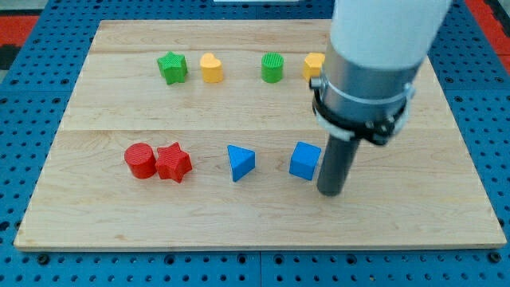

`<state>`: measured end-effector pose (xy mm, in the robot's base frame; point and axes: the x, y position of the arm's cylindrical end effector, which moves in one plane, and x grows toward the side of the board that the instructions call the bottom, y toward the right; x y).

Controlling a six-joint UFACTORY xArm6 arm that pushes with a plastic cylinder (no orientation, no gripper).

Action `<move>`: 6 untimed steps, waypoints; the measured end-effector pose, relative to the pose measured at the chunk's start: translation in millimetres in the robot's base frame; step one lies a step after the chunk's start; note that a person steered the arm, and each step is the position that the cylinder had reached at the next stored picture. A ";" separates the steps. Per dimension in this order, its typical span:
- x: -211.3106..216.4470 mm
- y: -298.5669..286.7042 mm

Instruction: Adjust the blue cube at the right side of the blue triangle

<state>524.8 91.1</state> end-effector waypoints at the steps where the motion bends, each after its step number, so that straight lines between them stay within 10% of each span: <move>1: -46.3 -1.1; 4: -24.2 14.9; 6: -100.2 -13.4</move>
<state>424.6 77.7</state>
